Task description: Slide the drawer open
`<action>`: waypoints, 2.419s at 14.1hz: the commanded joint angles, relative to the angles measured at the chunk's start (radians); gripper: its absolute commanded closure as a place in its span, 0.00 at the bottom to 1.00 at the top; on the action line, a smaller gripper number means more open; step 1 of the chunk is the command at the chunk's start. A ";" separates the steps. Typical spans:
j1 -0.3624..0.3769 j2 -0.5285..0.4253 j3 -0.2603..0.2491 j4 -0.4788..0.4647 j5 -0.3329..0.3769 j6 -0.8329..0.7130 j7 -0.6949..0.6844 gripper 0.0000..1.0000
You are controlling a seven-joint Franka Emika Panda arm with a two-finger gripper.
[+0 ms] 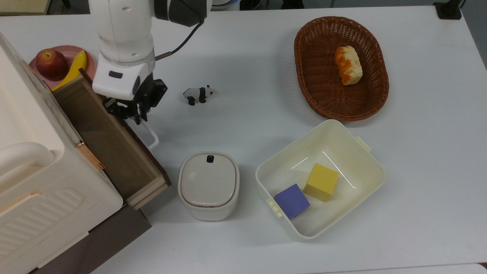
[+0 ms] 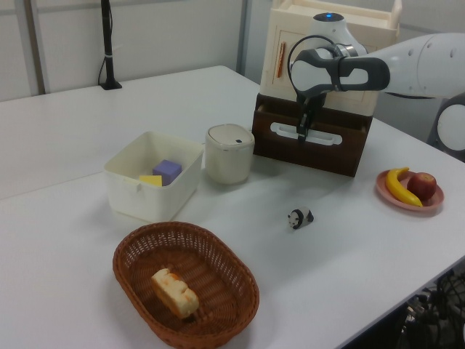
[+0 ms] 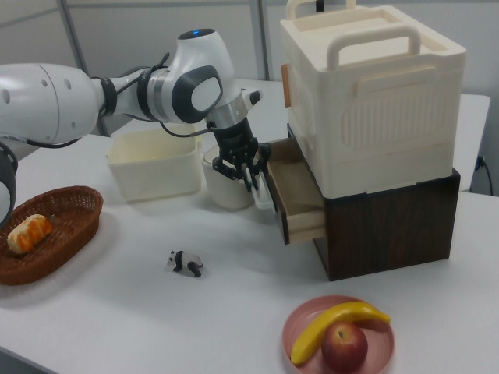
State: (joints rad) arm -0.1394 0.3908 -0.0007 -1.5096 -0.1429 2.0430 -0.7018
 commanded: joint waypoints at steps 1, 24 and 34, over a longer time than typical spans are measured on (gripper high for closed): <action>0.017 -0.099 0.008 -0.098 -0.006 -0.083 0.027 0.97; 0.041 -0.107 0.010 -0.127 -0.011 -0.110 0.088 0.39; 0.072 -0.185 0.053 -0.032 0.014 -0.112 0.175 0.38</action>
State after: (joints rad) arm -0.0851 0.2680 0.0371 -1.5464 -0.1405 1.9497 -0.5985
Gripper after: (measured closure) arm 0.396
